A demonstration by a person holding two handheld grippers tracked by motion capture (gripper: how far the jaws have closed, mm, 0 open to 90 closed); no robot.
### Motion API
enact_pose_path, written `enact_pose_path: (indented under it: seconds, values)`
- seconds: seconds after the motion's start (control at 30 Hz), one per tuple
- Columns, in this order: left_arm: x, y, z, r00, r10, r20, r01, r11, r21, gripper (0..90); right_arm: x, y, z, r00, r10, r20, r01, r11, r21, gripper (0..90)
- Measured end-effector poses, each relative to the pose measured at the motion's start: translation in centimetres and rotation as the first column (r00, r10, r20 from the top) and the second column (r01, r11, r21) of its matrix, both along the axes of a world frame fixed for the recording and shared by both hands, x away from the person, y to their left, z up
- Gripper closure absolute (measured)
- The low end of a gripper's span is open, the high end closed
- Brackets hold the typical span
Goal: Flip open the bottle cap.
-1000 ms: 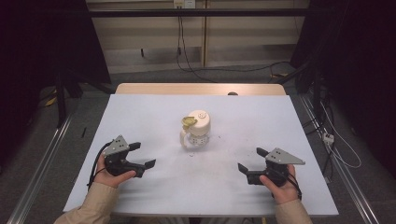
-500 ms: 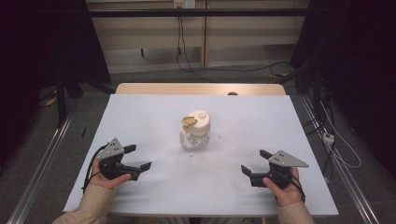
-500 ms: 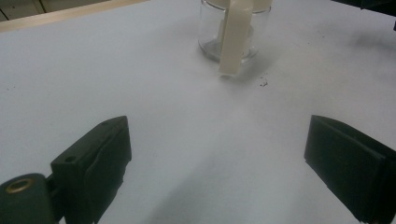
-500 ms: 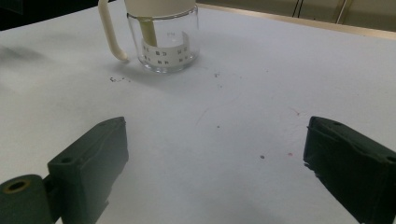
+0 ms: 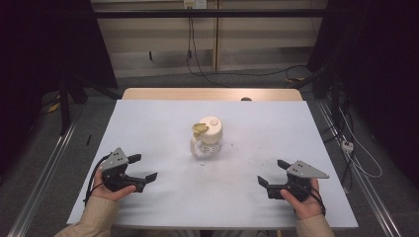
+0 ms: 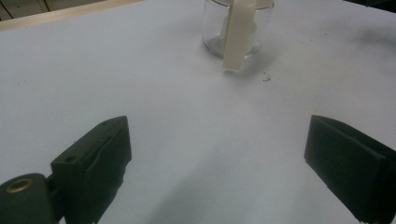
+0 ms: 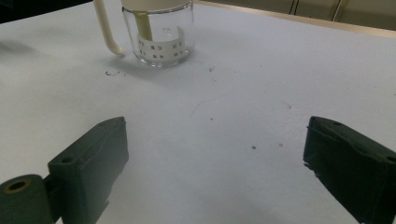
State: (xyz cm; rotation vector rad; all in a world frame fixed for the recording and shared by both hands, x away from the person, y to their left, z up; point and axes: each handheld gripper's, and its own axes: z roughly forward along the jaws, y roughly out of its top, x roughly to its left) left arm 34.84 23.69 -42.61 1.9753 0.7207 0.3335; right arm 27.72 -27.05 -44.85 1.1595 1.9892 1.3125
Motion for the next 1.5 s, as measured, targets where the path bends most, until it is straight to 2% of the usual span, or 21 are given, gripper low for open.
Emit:
enact_pose_path:
  seconds: [0.17,0.3,0.57,0.63,0.8,1.07,1.5]
  values:
    - [-0.2,0.3,-0.1,1.0,0.009,-0.004,-0.009,0.9999,-0.007,7.2,-0.1,-0.1,0.1,1.0,-0.002,0.004,0.002,1.0,-0.004,6.5]
    - [-0.3,0.6,0.0,1.0,0.008,0.003,-0.008,0.9999,0.006,7.2,-0.1,-0.2,0.1,1.0,-0.003,0.003,0.003,1.0,-0.003,6.6]
    - [-0.6,1.0,-0.2,0.9998,0.021,-0.009,-0.021,0.9998,-0.002,7.2,-0.3,-0.6,0.1,1.0,-0.005,0.002,0.005,1.0,-0.007,7.0]
    - [-0.6,1.1,-0.1,0.9998,0.021,0.0,-0.021,0.9998,0.005,7.2,-0.3,-0.7,0.1,1.0,-0.008,0.001,0.008,1.0,-0.006,7.0]
    - [-0.8,1.3,-0.2,0.9997,0.024,-0.011,-0.024,0.9997,-0.009,7.2,-0.4,-0.9,0.0,0.9999,-0.012,0.0,0.012,1.0,-0.007,7.0]
    - [-0.9,1.6,-0.3,0.9996,0.026,-0.01,-0.026,0.9997,0.004,7.2,-0.6,-1.2,0.0,0.9999,-0.016,0.005,0.016,1.0,-0.012,7.0]
    - [-1.0,1.7,-0.3,0.9994,0.034,-0.008,-0.034,0.9992,-0.018,7.2,-0.6,-1.2,-0.2,0.9999,-0.012,0.012,0.012,1.0,-0.001,6.9]
